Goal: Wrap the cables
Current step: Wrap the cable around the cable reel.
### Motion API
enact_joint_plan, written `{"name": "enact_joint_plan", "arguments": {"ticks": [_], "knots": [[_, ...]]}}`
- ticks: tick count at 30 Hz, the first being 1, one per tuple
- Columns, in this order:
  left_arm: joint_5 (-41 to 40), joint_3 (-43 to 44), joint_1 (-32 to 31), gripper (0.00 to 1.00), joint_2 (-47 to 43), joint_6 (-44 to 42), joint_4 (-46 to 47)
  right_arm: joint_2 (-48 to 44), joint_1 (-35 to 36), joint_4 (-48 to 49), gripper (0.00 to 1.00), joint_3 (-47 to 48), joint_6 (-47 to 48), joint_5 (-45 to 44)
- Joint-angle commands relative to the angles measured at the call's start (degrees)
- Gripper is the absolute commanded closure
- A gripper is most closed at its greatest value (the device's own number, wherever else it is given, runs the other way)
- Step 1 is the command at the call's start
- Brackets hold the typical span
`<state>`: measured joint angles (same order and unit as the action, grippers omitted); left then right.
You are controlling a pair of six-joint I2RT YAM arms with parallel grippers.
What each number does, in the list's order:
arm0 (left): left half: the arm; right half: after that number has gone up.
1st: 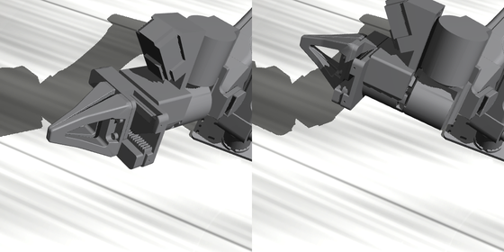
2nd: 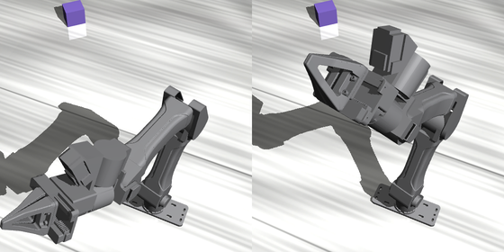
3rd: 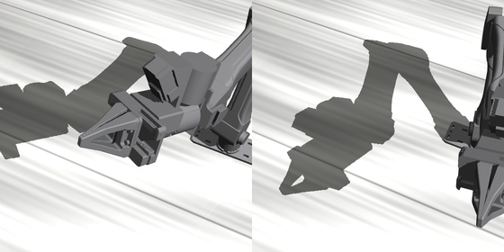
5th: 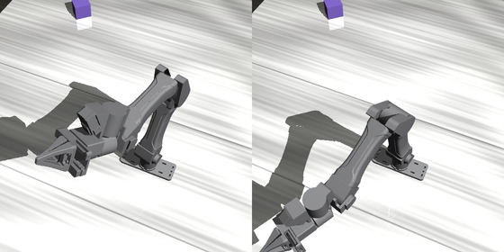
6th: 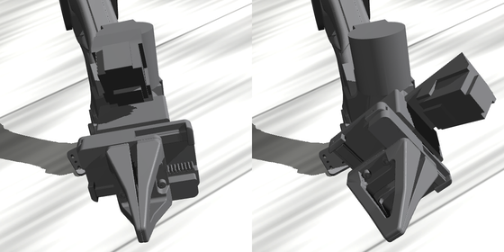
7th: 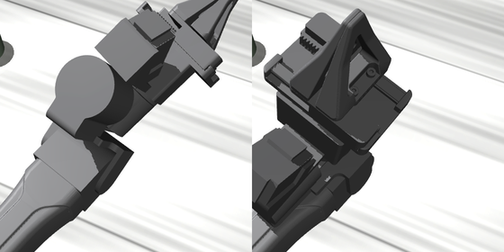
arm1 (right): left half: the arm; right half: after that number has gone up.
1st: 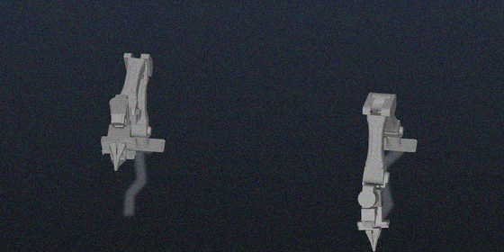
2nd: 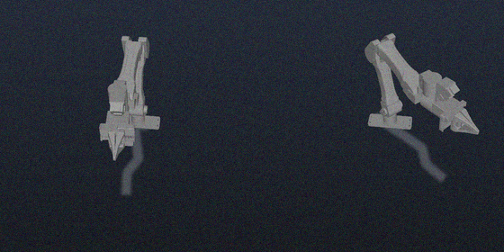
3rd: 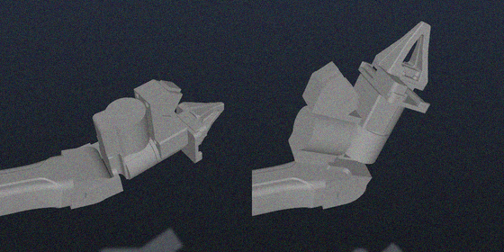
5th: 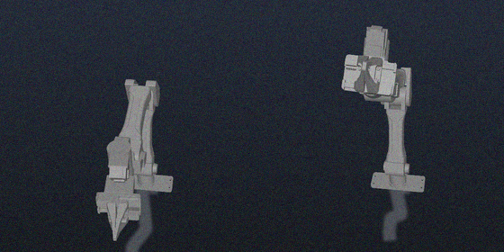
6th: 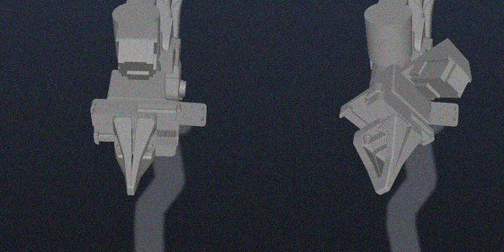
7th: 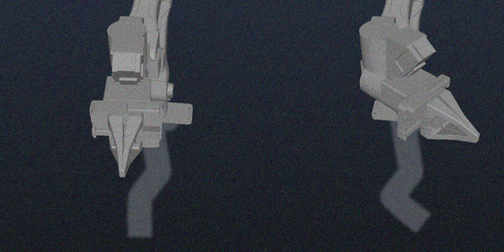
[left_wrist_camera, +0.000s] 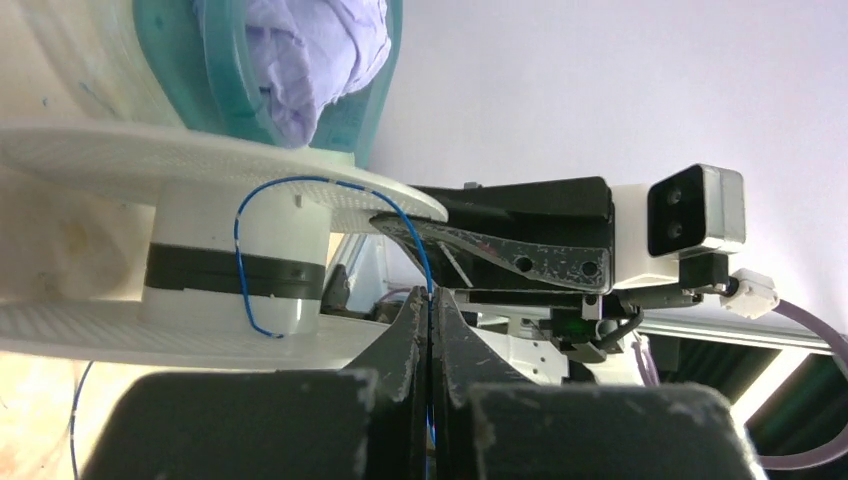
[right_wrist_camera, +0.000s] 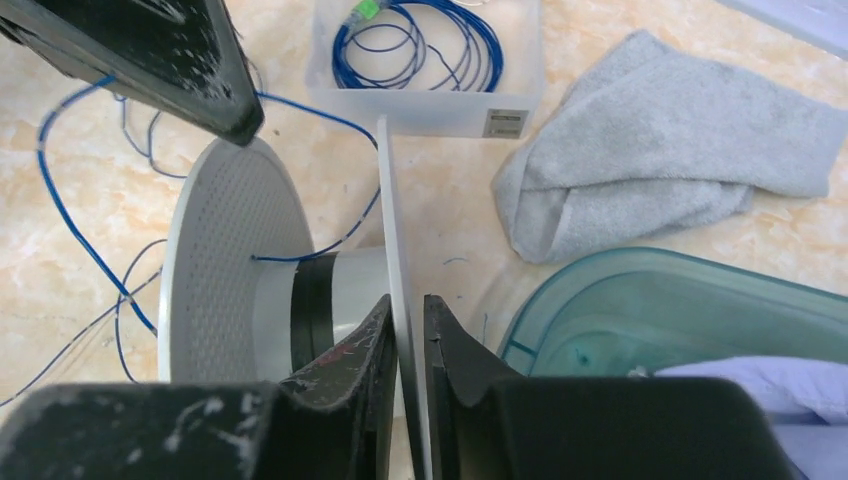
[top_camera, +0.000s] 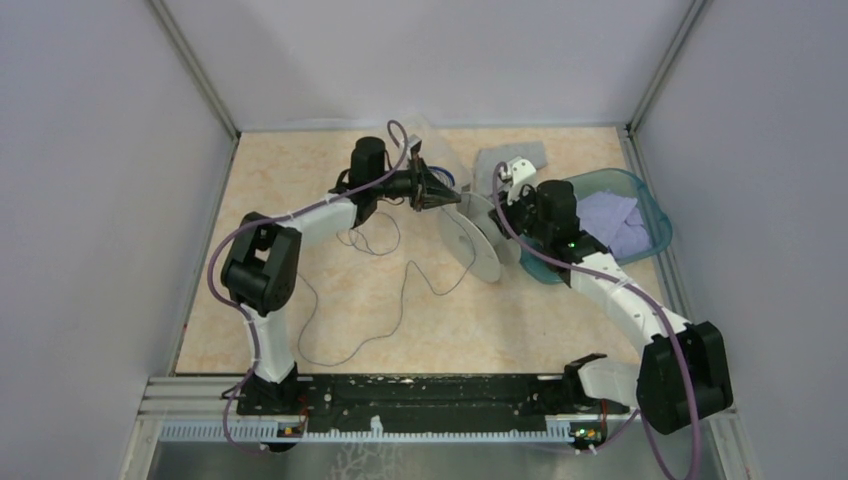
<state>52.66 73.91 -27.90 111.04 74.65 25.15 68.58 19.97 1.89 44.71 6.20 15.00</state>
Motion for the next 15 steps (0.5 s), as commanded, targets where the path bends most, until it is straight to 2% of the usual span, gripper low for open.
{"name": "enact_joint_plan", "arguments": {"ticks": [1,5,11,15], "knots": [[-0.4,7.0,0.1,1.0,-2.0,-9.7,-7.8,-1.5,0.7,-1.0,0.87,2.6,-2.0,-5.8],[-1.2,13.1,0.2,1.0,-1.9,-16.1,-14.3,-0.7,4.1,0.2,0.96,2.9,-4.9,-15.0],[-4.2,21.3,0.3,1.0,-2.6,-32.5,-26.1,2.7,9.4,1.4,0.99,6.7,-9.9,-27.0],[-0.7,21.4,0.9,1.0,-3.2,-33.8,-25.7,4.8,11.2,5.2,0.98,7.8,-11.1,-32.2]]}}
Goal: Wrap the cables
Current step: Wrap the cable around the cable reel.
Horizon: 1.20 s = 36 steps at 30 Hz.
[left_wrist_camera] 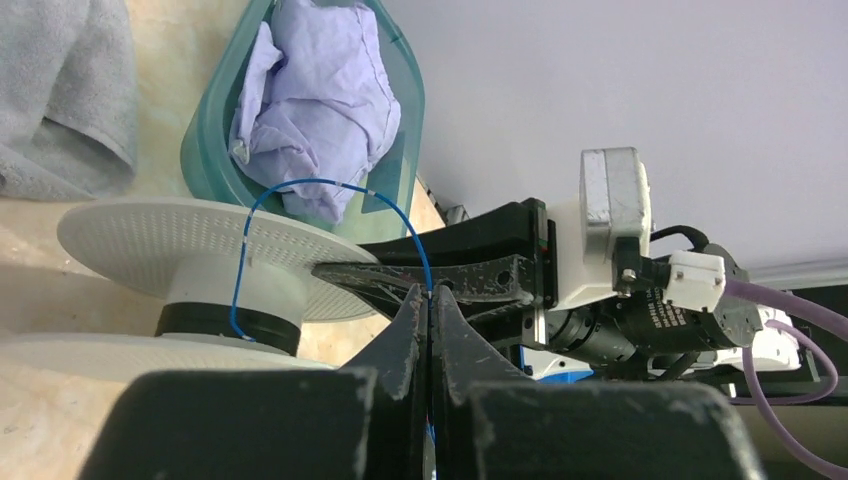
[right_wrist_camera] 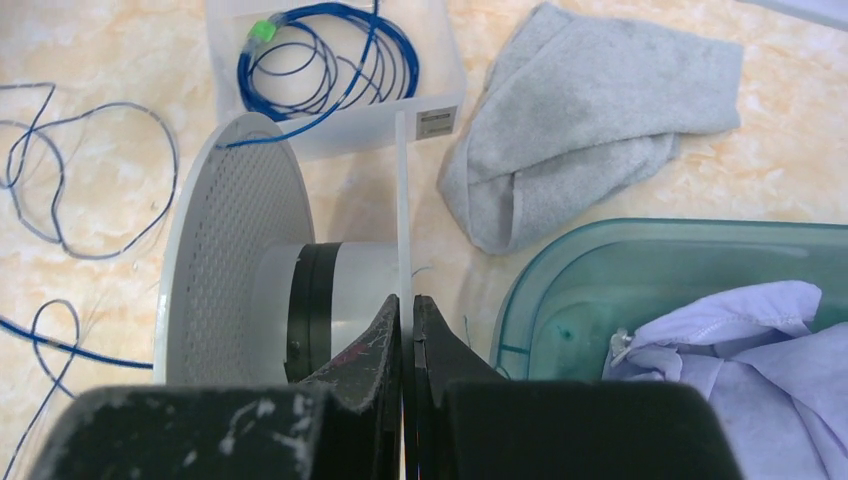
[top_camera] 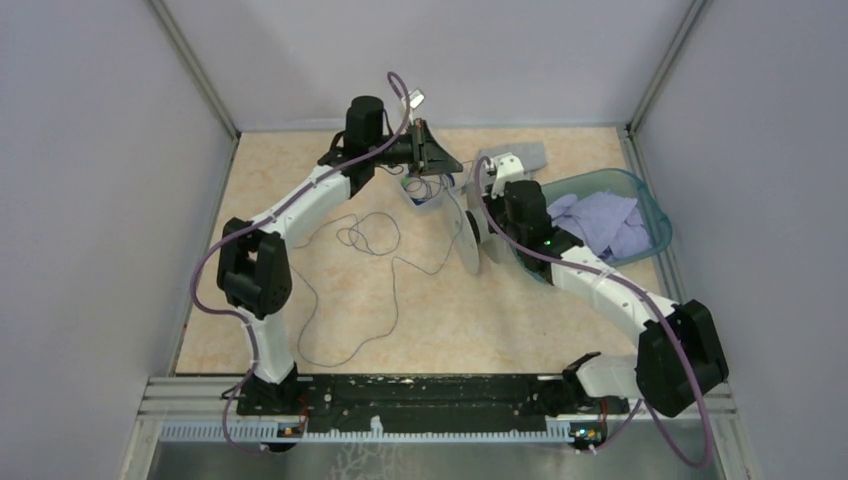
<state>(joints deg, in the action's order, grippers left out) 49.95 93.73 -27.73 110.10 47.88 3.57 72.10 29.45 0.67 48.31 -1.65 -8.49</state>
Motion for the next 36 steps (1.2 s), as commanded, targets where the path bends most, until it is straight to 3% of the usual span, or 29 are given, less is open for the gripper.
{"name": "enact_joint_plan", "arguments": {"ticks": [1,7,11,20,28,36], "knots": [[3.2,1.8,0.9,1.0,-2.2,-7.0,-4.1,1.9,2.0,7.2,0.98,4.6,-3.3,-9.6],[8.8,1.0,1.3,1.0,-2.3,-4.8,-1.9,6.3,3.0,8.2,0.98,6.8,-5.0,-11.8],[10.2,-2.4,1.8,1.0,-2.8,1.4,4.4,7.3,3.2,7.3,0.93,8.6,-5.4,-11.0],[12.3,-7.9,1.7,1.0,0.2,19.1,23.2,5.6,3.2,5.7,0.63,7.9,-3.1,-4.2],[12.5,-13.2,1.1,1.0,1.1,26.4,32.4,3.3,2.7,3.6,0.62,7.0,-0.8,-3.3],[10.4,-16.6,1.1,1.0,-1.3,22.3,27.1,3.4,0.4,0.7,0.62,6.5,-0.2,-1.2]]}}
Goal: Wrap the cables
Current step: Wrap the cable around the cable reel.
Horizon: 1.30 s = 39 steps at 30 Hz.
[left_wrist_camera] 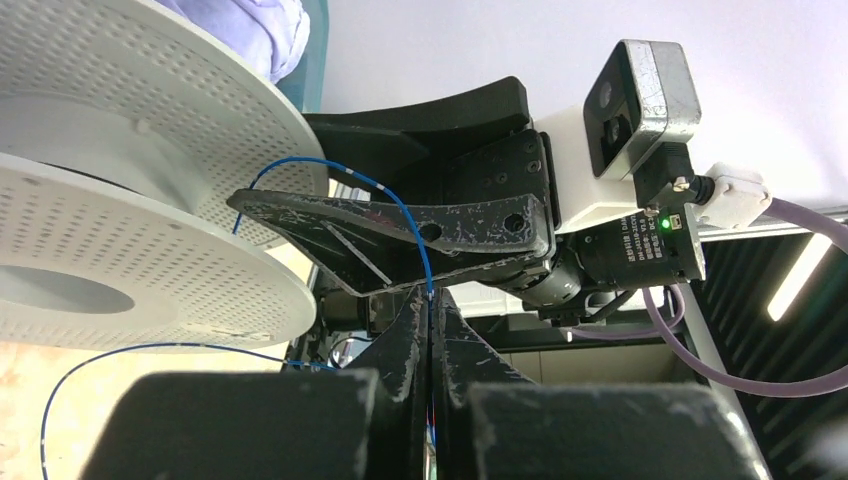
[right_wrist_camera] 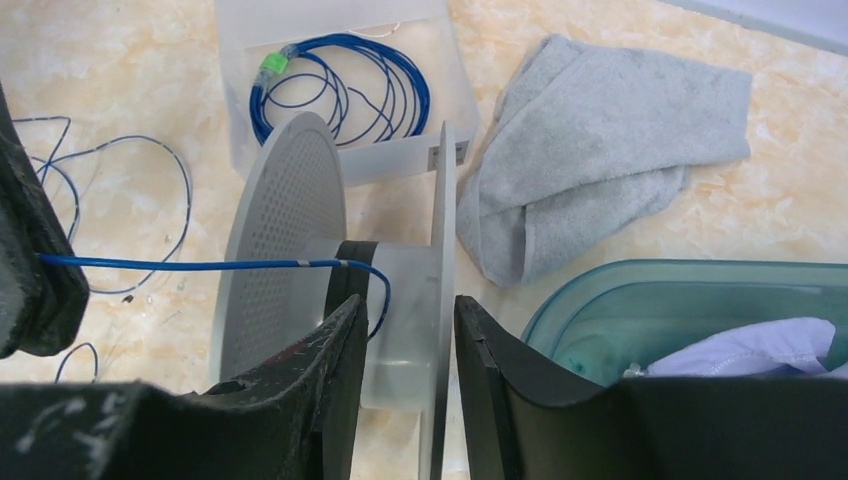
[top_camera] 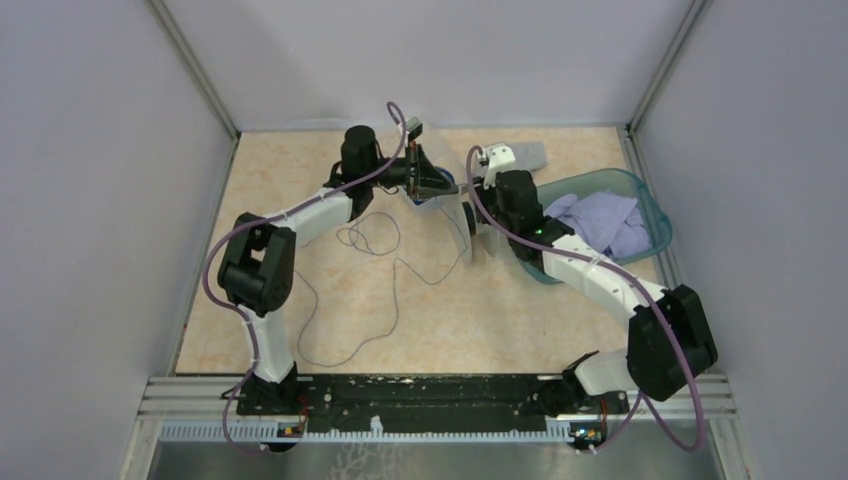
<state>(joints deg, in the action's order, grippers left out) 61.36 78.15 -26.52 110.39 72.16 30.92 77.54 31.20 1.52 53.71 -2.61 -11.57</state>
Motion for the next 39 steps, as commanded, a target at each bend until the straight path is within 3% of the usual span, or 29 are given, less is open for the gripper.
{"name": "enact_joint_plan", "arguments": {"ticks": [1,8,17,39], "knots": [[-1.3,-1.0,-0.2,1.0,-1.7,-2.7,-1.2,-2.1,-1.6,-0.4,0.62,1.0,0.8,2.3],[-1.2,-0.9,-0.9,1.0,0.0,-0.5,0.1,-3.8,-2.1,2.5,0.62,-2.1,1.9,6.9],[-0.6,-2.9,-1.8,1.0,2.0,6.5,5.5,-2.4,-2.1,3.9,0.61,-2.6,1.0,6.2],[-1.0,-3.3,-2.9,1.0,4.5,12.5,10.2,-1.7,-1.6,3.1,0.83,-2.5,2.9,2.2]]}}
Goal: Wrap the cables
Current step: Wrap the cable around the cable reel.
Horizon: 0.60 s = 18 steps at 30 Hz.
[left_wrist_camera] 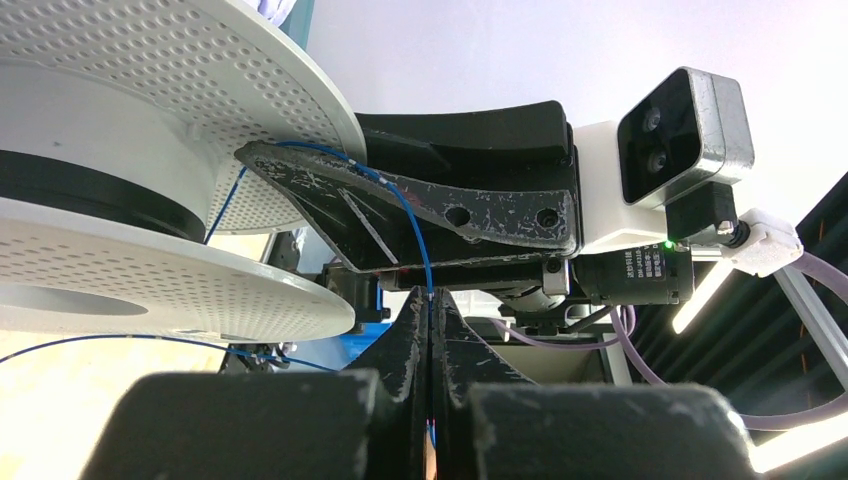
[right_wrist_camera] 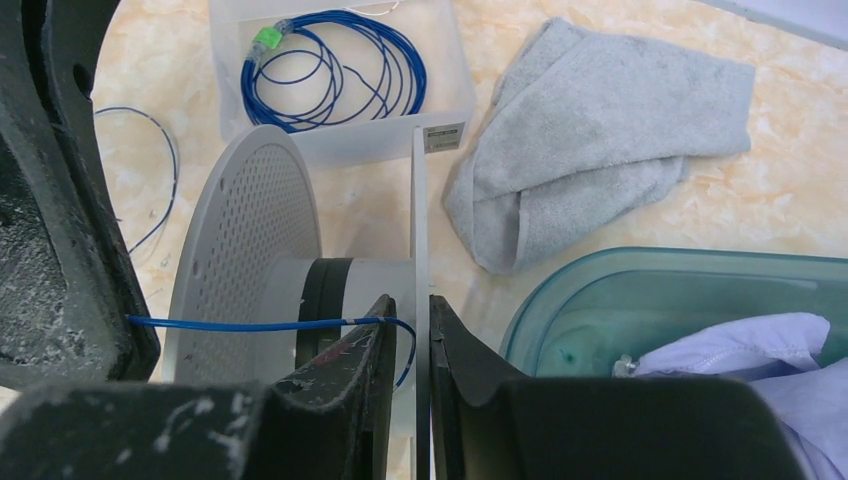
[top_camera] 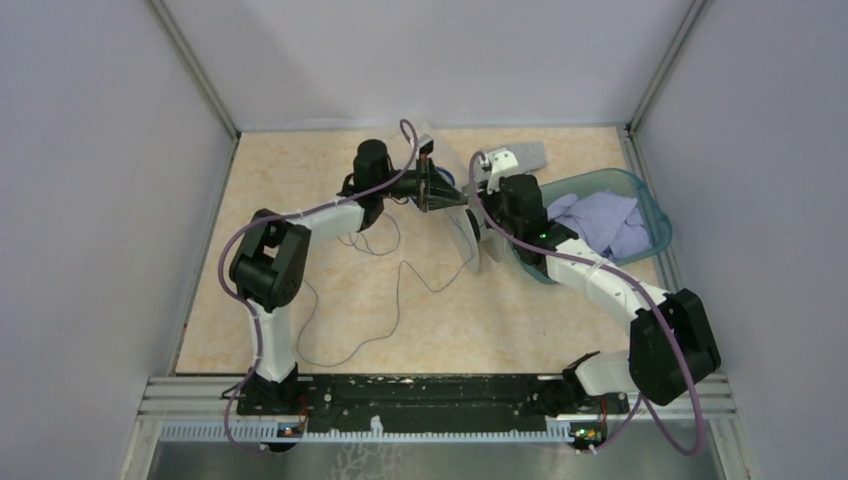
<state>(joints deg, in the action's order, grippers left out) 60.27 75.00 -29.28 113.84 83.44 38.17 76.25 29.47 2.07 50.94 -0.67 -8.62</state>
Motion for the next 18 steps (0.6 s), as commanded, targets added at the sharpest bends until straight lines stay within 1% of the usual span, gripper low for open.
{"name": "enact_joint_plan", "arguments": {"ticks": [1,5,18], "knots": [[0.1,-0.3,-0.2,1.0,1.1,1.5,3.3,-0.4,0.1,2.6,0.84,0.3,1.0,-1.0],[0.0,-0.6,-0.2,1.0,1.1,2.4,3.8,-0.5,0.1,2.7,0.9,0.1,1.6,-1.6],[-1.2,-4.1,1.5,1.0,0.5,3.8,4.8,-0.8,0.1,3.5,0.97,-0.5,2.5,-1.5]]}}
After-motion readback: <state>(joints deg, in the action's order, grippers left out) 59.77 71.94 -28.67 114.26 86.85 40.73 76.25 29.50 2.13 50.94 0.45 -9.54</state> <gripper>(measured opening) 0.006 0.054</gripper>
